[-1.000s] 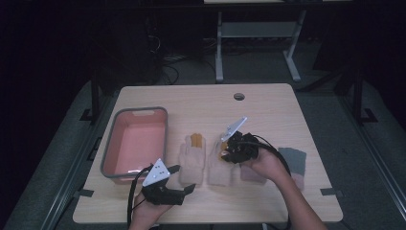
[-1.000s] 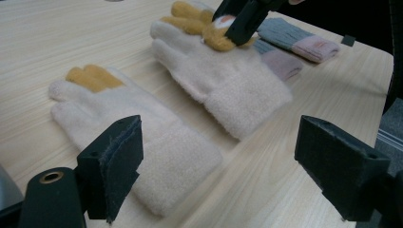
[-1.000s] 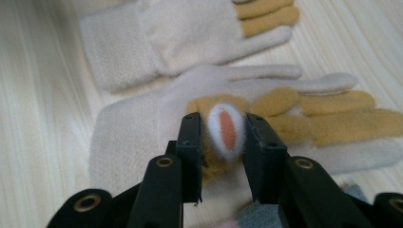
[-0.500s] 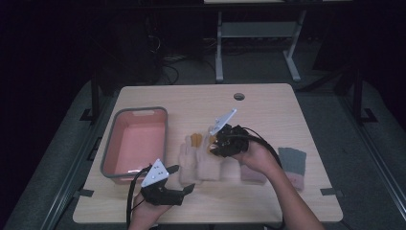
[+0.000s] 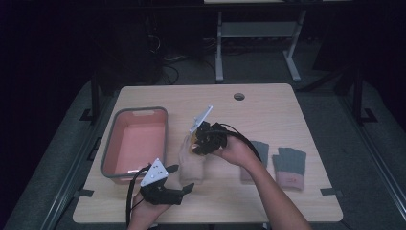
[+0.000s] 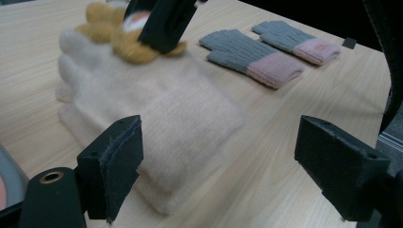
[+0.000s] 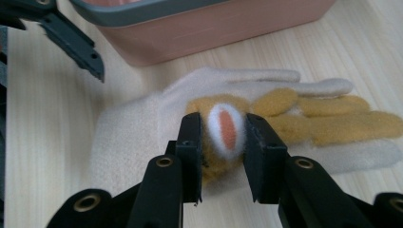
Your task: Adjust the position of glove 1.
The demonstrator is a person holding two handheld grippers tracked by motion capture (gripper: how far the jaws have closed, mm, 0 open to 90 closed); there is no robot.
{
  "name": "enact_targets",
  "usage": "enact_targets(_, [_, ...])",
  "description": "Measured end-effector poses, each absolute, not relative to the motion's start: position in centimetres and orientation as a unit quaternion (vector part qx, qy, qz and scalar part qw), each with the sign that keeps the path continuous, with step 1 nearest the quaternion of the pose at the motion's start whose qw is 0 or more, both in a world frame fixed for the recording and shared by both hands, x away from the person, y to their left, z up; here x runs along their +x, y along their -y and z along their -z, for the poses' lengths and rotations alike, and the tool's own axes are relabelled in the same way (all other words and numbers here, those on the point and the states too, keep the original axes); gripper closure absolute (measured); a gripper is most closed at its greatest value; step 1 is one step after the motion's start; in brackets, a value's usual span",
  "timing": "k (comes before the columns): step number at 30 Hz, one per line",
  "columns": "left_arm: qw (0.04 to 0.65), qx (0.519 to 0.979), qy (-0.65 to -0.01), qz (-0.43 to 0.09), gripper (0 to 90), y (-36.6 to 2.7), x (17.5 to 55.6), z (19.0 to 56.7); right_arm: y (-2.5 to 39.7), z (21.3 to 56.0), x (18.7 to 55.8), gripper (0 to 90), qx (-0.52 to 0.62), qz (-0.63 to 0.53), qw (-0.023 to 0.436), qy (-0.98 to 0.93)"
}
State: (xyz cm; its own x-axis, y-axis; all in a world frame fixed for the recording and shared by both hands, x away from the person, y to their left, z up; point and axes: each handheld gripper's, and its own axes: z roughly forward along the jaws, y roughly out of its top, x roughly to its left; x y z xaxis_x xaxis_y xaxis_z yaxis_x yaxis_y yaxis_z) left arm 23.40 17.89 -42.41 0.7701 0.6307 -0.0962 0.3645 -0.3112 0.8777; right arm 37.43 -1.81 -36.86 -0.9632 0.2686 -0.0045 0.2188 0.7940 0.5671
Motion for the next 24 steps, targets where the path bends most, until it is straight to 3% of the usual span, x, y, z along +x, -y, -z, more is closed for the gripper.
enact_targets(10, [0.495,0.798,-0.318,-0.130,16.8,-17.8,23.4,42.5,1.1,40.4,38.6,64.9,0.145,-0.270,0.019,-0.952])
enact_targets(13, [0.494,0.799,-0.317,-0.129,16.8,-17.9,23.5,42.6,1.2,40.9,38.7,60.9,0.152,-0.265,0.014,-0.952])
enact_targets(15, [0.492,0.800,-0.316,-0.133,16.8,-17.9,23.5,42.5,1.4,40.7,38.8,52.5,0.165,-0.276,0.018,-0.947])
enact_targets(24, [0.490,0.802,-0.316,-0.130,16.9,-17.7,23.4,42.5,-0.7,40.2,38.7,41.7,0.161,-0.282,0.039,-0.945])
